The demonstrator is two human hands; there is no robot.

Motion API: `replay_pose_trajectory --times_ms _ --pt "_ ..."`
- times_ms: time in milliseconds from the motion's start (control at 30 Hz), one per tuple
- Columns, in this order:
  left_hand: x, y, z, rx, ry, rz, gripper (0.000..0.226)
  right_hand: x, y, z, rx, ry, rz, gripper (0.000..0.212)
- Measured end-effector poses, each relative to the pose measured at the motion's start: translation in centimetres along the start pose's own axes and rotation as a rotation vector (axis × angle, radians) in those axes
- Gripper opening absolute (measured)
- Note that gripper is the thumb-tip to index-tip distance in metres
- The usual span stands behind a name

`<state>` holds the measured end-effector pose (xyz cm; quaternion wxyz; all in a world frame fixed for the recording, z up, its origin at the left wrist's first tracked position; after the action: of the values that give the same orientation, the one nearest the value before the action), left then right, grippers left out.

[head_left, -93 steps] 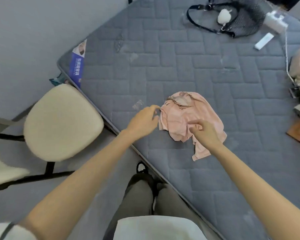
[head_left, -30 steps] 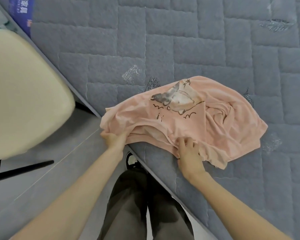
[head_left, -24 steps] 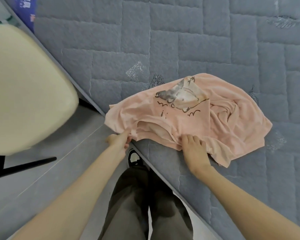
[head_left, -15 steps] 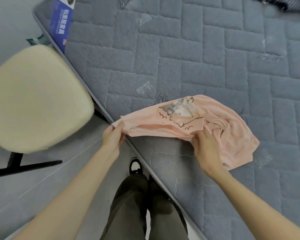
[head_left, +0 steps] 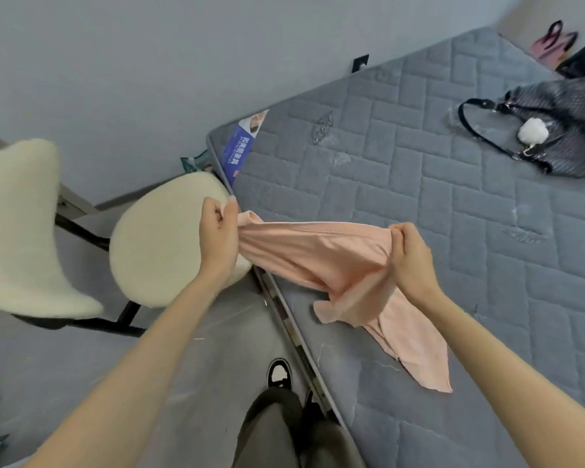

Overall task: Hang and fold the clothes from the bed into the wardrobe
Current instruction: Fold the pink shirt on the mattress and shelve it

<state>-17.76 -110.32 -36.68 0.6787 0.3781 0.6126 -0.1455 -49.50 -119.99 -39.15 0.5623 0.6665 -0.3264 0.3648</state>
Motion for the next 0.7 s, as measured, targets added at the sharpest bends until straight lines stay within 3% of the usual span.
replay_pose_trajectory --times_ms 100,167,267,333,400,467,567,633,700 --pt "-1.5 3.2 0.3 0.148 -0.036 0.183 0.036 4.6 -1.2 0.3 0.171 0.074 0.088 0.022" --pt "-0.2 5.6 -0.5 0.272 0.058 0.207 0.036 5.8 -2.7 -0.6 0.392 0.108 -0.022 0.009" --pt "2.6 8.6 -2.4 0.469 0.154 0.413 0.064 5.0 -5.8 -2.9 0.731 0.099 -0.309 0.047" --pt "3.7 10.1 -2.7 0.51 0.091 0.564 0.051 4.4 -7.8 -3.4 0.807 0.139 -0.546 0.049" --pt "3.7 11.2 -1.7 0.478 0.004 0.516 0.009 4.7 -9.4 -2.4 0.757 0.184 -0.734 0.033" --pt "3.5 12.0 0.6 0.44 -0.059 0.489 0.027 5.7 -10.2 -0.2 0.653 0.172 -0.888 0.018" --pt "2.3 13.5 6.4 0.318 -0.125 0.515 0.018 9.7 -11.0 4.3 0.468 0.208 -1.063 0.014" --pt "0.6 14.7 12.1 0.228 -0.157 0.536 0.014 13.4 -11.3 7.8 0.339 0.238 -1.049 0.017" --pt "-2.1 15.8 17.9 0.147 -0.208 0.581 0.017 17.1 -11.5 11.6 0.261 0.182 -0.873 0.02"
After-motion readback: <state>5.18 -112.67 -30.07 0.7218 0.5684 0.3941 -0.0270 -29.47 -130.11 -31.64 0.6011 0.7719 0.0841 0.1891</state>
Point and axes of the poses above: each hand's wrist, its own z-axis towards the middle knuckle, its own y-axis out of the back of the hand, x = y × z, the point moved 9 cm from there along z, towards the middle knuckle, and after that the axes turned 2 degrees about z, right-handed, at the moved point
